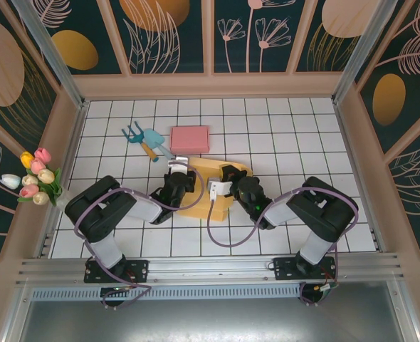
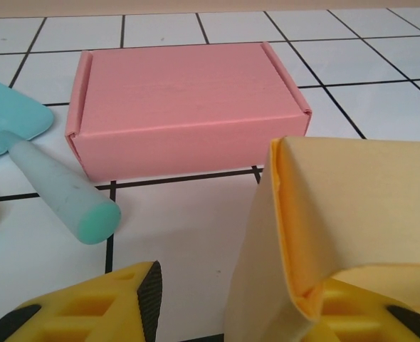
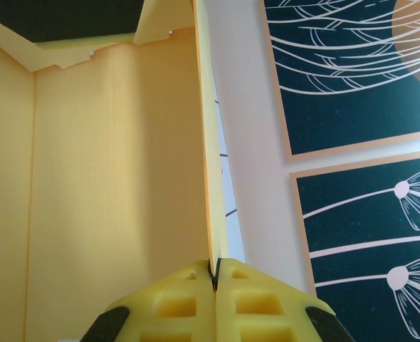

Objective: Fold the paper box

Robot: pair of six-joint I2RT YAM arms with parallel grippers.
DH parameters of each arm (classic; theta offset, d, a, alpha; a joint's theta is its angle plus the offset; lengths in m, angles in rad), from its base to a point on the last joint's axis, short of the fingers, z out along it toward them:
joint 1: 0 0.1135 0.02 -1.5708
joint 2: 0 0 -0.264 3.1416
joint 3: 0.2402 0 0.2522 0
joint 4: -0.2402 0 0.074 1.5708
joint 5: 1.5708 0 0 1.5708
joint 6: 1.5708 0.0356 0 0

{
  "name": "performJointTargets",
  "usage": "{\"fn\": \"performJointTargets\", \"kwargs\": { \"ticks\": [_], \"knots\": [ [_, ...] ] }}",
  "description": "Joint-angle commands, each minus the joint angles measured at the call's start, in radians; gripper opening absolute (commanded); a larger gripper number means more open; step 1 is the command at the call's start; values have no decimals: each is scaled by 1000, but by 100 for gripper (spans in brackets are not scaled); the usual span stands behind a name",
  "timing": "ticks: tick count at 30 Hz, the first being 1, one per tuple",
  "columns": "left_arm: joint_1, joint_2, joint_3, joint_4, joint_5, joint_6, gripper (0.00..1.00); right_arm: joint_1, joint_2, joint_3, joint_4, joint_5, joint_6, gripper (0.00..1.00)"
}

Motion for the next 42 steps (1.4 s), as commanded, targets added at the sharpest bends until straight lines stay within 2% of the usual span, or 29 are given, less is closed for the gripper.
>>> {"fn": "performJointTargets", "kwargs": {
  "ticks": [1,4,7,10,12,16,20,29,35,38,42],
  "knots": [
    [12,6,4,1,17,-15,44,-3,39,-35,-145,37,33,0],
    [13,53,49,-39,-1,-31,43,-2,32,-38,-145,34,36,0],
    [12,100,88,-77,-46,-37,37,-2,31,-40,-149,36,36,0],
    [12,132,103,-93,-94,-30,24,-3,35,-40,-144,38,33,0],
    [12,148,102,-88,-118,-23,12,-1,35,-40,-128,40,33,0],
    [12,137,51,-11,-112,1,4,3,17,-33,-159,44,47,0],
    [9,122,-1,71,-48,45,2,10,-38,-26,-214,27,89,2],
    [9,121,-52,145,8,82,0,21,-251,14,-490,-144,239,24],
    [7,119,-63,167,38,96,0,22,-370,28,-604,-244,339,30],
    [8,114,-80,195,57,107,0,22,-421,57,-639,-275,441,32],
    [7,106,-105,232,89,124,0,22,-459,146,-708,-275,669,32]
  ]
}}
